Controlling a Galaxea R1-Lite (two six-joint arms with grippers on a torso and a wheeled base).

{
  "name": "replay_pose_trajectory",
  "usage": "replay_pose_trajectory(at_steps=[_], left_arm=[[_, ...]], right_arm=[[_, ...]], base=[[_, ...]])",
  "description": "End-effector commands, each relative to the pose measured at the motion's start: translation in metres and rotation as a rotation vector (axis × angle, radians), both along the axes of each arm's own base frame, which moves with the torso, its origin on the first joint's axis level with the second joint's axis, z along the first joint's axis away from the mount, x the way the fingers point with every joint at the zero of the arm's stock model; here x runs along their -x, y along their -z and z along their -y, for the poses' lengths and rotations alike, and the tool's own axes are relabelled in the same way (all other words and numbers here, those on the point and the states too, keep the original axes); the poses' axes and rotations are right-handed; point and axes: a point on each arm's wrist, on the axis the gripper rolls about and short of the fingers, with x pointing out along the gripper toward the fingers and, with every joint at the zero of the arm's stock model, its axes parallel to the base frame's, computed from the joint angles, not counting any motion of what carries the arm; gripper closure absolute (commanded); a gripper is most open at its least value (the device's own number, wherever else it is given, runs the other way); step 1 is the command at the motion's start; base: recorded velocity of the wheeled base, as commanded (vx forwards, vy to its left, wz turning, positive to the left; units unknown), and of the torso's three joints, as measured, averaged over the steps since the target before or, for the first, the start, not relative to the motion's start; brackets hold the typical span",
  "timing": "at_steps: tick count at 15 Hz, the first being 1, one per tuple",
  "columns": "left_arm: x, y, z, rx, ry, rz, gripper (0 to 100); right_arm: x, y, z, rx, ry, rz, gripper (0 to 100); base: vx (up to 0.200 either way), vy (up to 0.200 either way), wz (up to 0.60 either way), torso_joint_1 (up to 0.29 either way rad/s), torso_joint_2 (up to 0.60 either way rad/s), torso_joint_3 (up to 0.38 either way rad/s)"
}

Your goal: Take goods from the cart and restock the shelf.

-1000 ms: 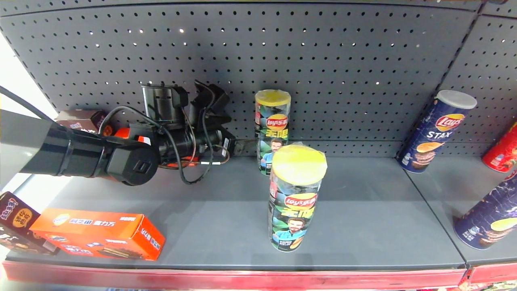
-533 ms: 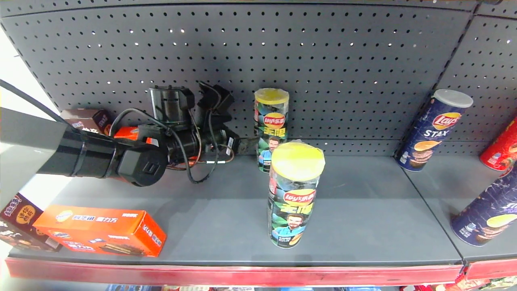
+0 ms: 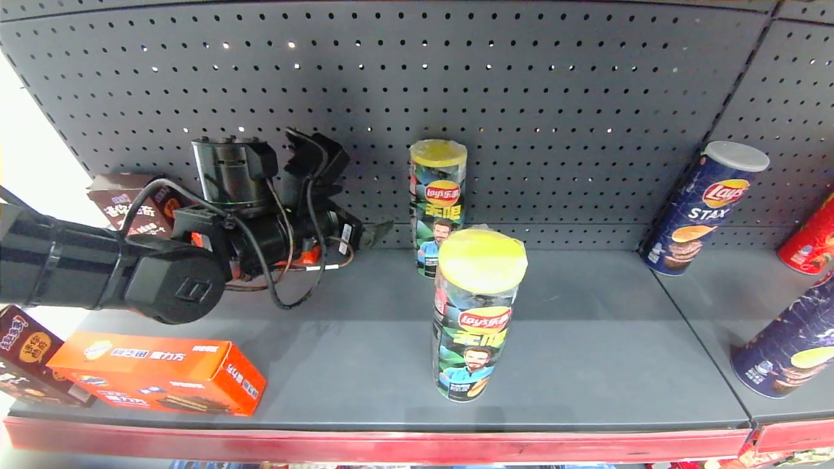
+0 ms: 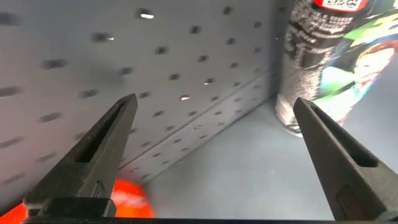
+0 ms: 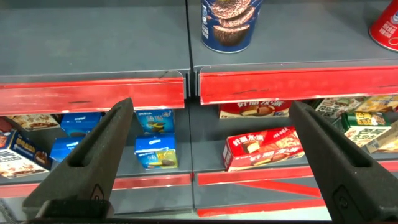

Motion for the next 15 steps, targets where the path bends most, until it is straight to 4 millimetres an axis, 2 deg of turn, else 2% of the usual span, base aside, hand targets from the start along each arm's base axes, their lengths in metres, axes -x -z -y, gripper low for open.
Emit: replay_pose_trajectory(at_steps=[1,3,6,11,15], left_arm=[[0.016,-0.002,0.004,-0.02,-0.014,0.021,0],[0.027,0.009,0.019,-0.061,-0.06,0.053,0],[0.028,0.016,0.039,-0.093,-0.18,0.063,0],[-0.005,0.026,0.065,-0.075,-0.299,0.104,0],[-0.008,0.034,0.078,-0.083,-0.285,0.094,0]], right_arm=[[0.0,0.0,0.0,0.0,0.0,-0.002,0],[0.0,0.0,0.0,0.0,0.0,-0.002,0],[0.0,0.0,0.0,0.0,0.0,-0.002,0],[0.0,0.0,0.0,0.0,0.0,-0.003,0],[0.0,0.0,0.0,0.0,0.0,-0.002,0]], base=[[0.0,0.0,0.0,0.0,0.0,0.0],[0.0,0.0,0.0,0.0,0.0,0.0],[0.0,0.0,0.0,0.0,0.0,0.0],[0.0,0.0,0.0,0.0,0.0,0.0],[0.0,0.0,0.0,0.0,0.0,0.0]])
